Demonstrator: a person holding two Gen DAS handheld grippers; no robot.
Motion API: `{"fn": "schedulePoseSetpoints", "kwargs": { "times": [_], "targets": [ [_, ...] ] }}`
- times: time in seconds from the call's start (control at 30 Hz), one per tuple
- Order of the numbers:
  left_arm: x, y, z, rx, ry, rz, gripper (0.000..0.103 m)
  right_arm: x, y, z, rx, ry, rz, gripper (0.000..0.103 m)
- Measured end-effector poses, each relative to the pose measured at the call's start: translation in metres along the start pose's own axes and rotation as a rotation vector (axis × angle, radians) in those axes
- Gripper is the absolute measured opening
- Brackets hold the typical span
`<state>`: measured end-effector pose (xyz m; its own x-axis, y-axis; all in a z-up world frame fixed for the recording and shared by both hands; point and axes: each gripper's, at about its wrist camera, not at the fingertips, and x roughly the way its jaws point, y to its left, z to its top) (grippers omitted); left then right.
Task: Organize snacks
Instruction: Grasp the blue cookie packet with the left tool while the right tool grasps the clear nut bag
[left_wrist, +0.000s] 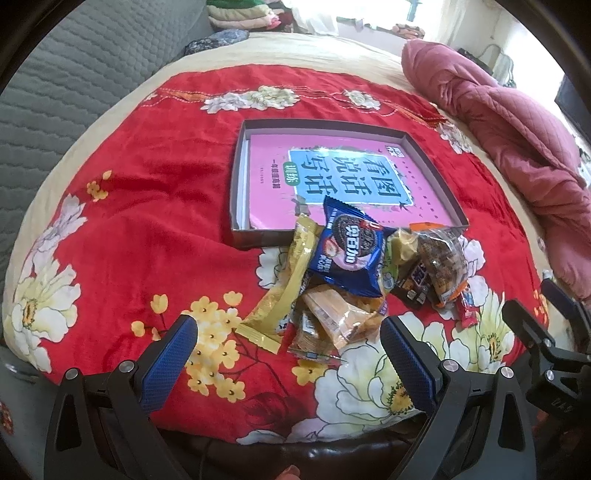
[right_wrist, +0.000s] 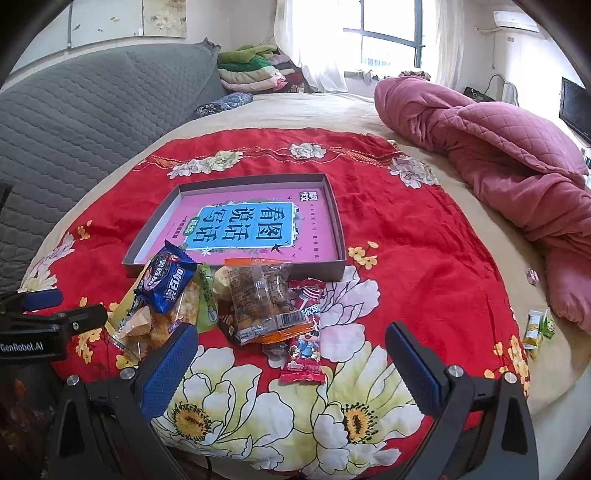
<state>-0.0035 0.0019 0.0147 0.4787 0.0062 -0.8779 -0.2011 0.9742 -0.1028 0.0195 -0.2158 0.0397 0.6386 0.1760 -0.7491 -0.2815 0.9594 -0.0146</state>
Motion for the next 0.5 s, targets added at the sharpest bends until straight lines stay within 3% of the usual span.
{"fn": "schedulePoseSetpoints", "kwargs": {
  "times": [0.37, 0.5],
  "targets": [
    [0.023, 0.036, 0.007, -0.097, 0.055, -0.023, 0.099, 0.02, 0.0, 0.001, 0.006, 0.019, 0.046, 0.101],
    [0.024, 0.023, 0.014, -0.057, 0.04, -0.039, 0.099, 0.027, -0.001, 0.001, 0.004, 0.02, 0.052, 0.102]
  ]
}}
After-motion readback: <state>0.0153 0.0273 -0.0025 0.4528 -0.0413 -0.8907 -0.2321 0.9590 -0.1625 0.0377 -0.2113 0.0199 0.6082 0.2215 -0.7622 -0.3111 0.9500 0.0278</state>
